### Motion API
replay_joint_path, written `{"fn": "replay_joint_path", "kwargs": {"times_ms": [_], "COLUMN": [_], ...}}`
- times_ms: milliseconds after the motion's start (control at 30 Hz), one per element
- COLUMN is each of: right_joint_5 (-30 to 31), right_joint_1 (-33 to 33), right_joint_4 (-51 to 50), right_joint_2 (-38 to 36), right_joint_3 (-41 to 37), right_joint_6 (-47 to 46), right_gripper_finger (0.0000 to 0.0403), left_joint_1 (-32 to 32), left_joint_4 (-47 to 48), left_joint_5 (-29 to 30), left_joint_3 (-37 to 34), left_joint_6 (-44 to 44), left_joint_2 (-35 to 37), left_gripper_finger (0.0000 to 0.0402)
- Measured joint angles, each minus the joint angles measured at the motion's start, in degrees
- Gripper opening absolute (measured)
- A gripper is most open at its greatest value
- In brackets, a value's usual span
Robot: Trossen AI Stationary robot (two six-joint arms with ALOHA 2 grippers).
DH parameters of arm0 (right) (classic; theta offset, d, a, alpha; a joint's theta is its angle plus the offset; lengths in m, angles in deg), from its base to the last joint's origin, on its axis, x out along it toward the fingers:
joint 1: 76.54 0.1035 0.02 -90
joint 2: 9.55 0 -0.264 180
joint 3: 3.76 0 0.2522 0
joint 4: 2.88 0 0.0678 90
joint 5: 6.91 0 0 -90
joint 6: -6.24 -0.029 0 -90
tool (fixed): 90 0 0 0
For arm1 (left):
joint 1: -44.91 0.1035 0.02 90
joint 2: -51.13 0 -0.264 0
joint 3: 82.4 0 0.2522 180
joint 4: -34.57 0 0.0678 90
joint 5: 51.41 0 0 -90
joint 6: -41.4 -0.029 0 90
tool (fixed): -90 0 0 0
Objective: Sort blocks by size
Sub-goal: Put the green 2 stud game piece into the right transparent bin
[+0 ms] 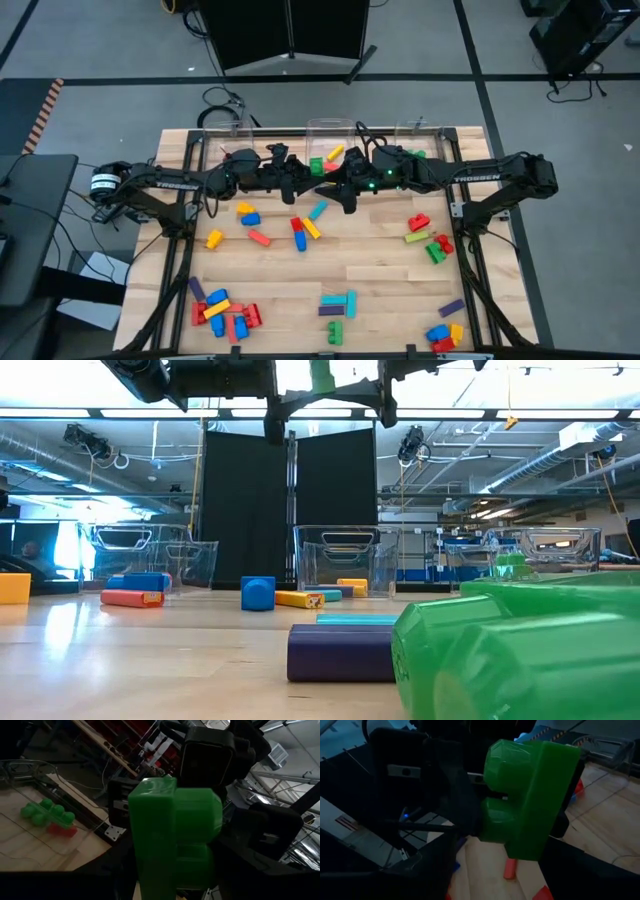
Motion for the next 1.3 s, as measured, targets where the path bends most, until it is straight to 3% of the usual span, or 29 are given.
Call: {"fn": "replay_joint_path", "kwargs": {"times_ms": [633,900,1100,1300], "right_joint_5": [0.2,0.2,0.4,0.4], "right_joint_1": [0.0,0.0,0.0,0.0], "right_joint_4": [-0.3,-0.8,-3.3,-6.5], "right_joint_2": [0.0,0.0,0.0,0.0], "right_joint_3": [0.0,0.0,0.0,0.0], "right_joint_6": [0.0,0.0,0.0,0.2], "right_gripper_finger": [0.0270,0.0257,0.0203,0.0111], "left_joint_1": [0.0,0.0,0.0,0.0], "left_joint_4": [-0.2,-0.2,-0.2,-0.2], "left_joint_5": [-0.6,-0.6,-0.6,-0.5], "left_joint_3": [0.0,0.0,0.0,0.0], "left_joint_6": [0.2,0.4,1.5,1.5], "left_joint_2": [0.0,0.0,0.0,0.0], "left_gripper_finger": [0.0231,0.0261,0.0273,0.0254]}}
